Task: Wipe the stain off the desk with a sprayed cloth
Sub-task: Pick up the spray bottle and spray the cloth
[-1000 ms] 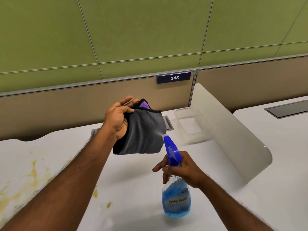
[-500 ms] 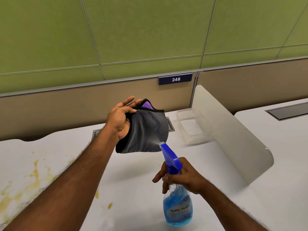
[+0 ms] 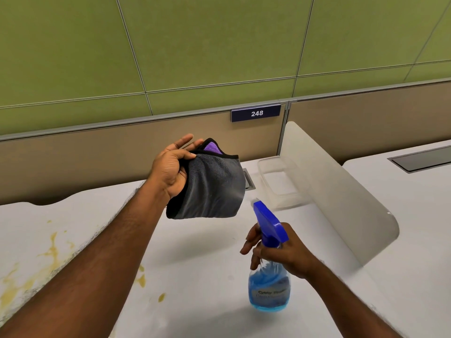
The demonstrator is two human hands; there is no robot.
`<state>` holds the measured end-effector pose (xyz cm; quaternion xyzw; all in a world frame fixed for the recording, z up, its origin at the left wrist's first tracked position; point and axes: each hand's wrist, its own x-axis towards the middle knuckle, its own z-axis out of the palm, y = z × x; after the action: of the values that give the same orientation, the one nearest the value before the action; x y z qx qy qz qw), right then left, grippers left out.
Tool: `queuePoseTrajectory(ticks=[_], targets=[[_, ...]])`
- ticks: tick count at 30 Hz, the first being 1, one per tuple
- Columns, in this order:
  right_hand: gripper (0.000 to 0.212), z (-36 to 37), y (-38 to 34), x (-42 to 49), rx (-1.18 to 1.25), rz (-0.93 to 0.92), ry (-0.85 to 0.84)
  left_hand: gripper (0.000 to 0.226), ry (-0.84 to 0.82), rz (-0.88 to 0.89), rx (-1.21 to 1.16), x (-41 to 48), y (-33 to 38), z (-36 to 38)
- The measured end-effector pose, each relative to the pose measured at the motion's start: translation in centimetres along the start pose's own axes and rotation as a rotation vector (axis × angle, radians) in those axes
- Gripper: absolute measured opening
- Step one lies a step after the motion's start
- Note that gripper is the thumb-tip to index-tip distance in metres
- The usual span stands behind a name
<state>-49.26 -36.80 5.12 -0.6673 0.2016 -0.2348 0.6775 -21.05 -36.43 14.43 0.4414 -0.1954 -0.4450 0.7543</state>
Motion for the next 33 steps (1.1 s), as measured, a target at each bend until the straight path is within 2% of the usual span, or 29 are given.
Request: queuePoseTrajectory(ticks=[2, 5, 9, 20, 25, 33], targets=[[0.024, -0.2, 0.7, 0.0, -0.035, 0.029, 0.017, 0.050, 0.007, 0.000, 0.004, 0.0, 0.0, 0.0], [0.042, -0.7, 1.5, -0.1, -0.065, 0.048, 0.014, 0.050, 0.011, 0.000, 0.010, -0.1, -0.2, 0.0], [0.048, -1.7, 2.2, 0.0, -0.102, -0.017, 0.065, 0.050, 0.014, 0.002, 0.006, -0.1, -0.4, 0.1], [0.040, -8.1, 4.5, 3.8, -0.262, -0.179, 0.520, 0.050, 0.014, -0.013, 0.025, -0.5, -2.1, 0.8], [0.050, -11.0, 6.6, 6.0, -0.355, -0.138, 0.757, 0.050, 0.016, -0.027, 0.048, -0.5, -3.1, 0.8], [0.062, -12.4, 8.0, 7.5, -0.355, -0.169, 0.972, 0.051, 0.009, -0.031, 0.154, -0.6, -4.5, 0.6]])
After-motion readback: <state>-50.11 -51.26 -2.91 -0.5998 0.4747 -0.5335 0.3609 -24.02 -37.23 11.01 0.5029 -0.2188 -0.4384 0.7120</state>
